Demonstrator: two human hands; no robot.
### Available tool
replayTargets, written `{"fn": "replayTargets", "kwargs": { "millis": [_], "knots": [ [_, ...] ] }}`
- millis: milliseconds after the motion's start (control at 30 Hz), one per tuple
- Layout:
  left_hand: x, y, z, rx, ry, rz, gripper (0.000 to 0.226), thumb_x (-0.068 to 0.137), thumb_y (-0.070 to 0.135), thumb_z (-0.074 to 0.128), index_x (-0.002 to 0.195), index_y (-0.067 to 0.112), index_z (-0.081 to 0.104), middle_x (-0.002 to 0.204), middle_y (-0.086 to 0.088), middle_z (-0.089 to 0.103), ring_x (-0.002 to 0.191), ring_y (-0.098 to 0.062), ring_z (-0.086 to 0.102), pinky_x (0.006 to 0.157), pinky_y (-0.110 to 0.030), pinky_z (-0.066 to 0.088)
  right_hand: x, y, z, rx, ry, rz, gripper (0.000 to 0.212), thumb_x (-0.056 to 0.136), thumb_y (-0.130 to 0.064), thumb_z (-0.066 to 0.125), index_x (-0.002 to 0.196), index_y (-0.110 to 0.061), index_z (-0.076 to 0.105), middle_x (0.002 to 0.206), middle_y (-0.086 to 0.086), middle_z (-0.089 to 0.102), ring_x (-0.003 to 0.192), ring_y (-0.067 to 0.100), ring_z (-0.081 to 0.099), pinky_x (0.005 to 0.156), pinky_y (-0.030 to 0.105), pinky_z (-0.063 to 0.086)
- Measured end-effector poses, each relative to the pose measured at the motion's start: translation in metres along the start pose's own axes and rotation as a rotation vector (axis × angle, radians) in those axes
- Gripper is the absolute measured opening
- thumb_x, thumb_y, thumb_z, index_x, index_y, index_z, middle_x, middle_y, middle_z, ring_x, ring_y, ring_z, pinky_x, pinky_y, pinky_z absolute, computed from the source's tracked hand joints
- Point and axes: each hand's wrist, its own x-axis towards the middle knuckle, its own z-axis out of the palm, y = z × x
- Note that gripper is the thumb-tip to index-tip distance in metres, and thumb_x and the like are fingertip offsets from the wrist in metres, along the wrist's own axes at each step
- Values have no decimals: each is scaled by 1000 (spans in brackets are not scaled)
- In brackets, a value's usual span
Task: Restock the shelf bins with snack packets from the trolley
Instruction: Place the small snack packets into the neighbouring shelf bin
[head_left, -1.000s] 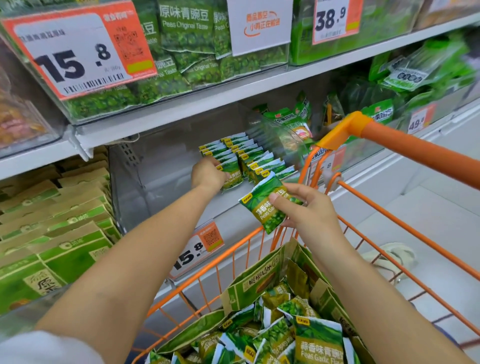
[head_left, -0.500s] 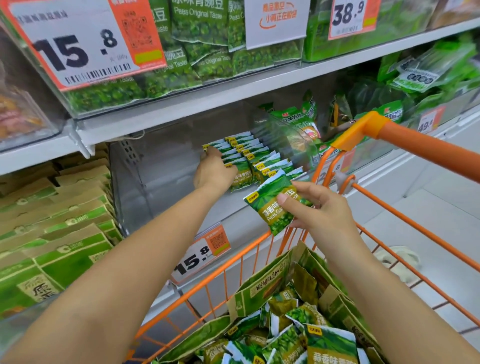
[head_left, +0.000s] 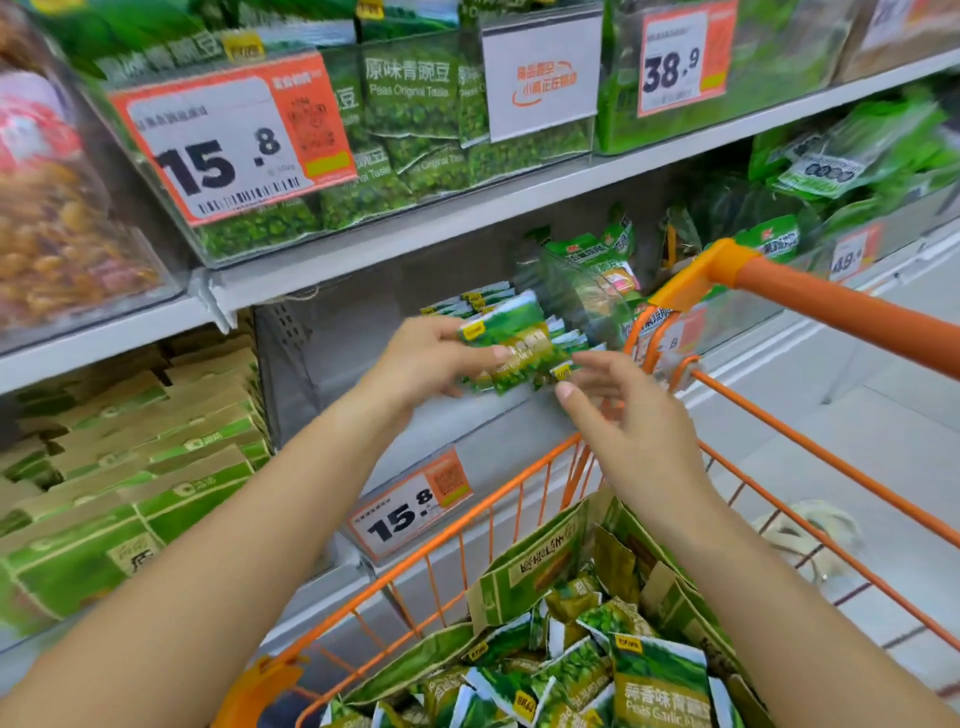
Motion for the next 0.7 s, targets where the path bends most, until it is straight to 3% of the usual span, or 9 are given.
{"fn": "replayTargets", "kwargs": {
  "millis": [67, 167, 233, 333, 533, 633, 700],
  "knots": [
    [26, -14, -4, 17, 157, -28, 12, 81, 12, 74, 76, 11, 64, 50, 9, 61, 44, 3, 54, 41, -13, 42, -2, 6, 4, -304, -60, -114, 24, 93, -34, 56, 114, -24, 64, 102, -7, 68, 93, 14, 60, 80, 31, 43],
    [62, -43, 2, 129, 261, -144, 11, 84, 12, 74, 86, 5, 66, 47, 4, 59, 37, 1, 54, 54, -22, 53, -5, 13, 11, -460, -93, -272, 19, 90, -26, 54, 91, -21, 72, 77, -4, 70, 78, 23, 63, 84, 34, 40],
    [79, -55, 10, 179, 216, -209, 25, 83, 12, 75, 101, -2, 64, 64, -9, 67, 50, -9, 65, 68, -33, 60, -5, 16, 12, -465, -77, -305, 18, 85, -24, 55, 83, -19, 72, 67, -4, 68, 69, 23, 62, 85, 37, 43],
    [96, -63, 19, 277, 184, -214, 27, 79, 11, 77, 69, 9, 51, 90, -22, 72, 84, -28, 72, 82, -45, 58, -5, 15, 12, -446, -84, -277, 18, 86, -23, 56, 85, -18, 73, 68, -3, 68, 70, 23, 62, 88, 38, 42],
    [108, -75, 35, 443, 202, -179, 40, 81, 17, 74, 58, 14, 42, 90, -19, 73, 86, -28, 71, 82, -42, 57, -4, 19, 16, -471, -97, -283, 22, 85, -28, 51, 83, -22, 72, 67, -6, 67, 72, 20, 62, 97, 39, 39],
    [106, -77, 35, 626, 207, -121, 26, 83, 29, 72, 77, 7, 59, 91, -14, 72, 91, -27, 68, 79, -35, 53, -4, 21, 17, -477, -108, -288, 21, 87, -28, 50, 84, -23, 71, 69, -6, 67, 75, 19, 62, 100, 35, 33],
    [103, -74, 32, 697, 220, -74, 31, 83, 33, 73, 93, 8, 57, 94, -9, 64, 95, -29, 62, 72, -33, 46, -3, 19, 14, -493, -145, -277, 19, 91, -27, 51, 89, -24, 70, 76, -6, 68, 82, 18, 61, 103, 31, 27]
  ]
}}
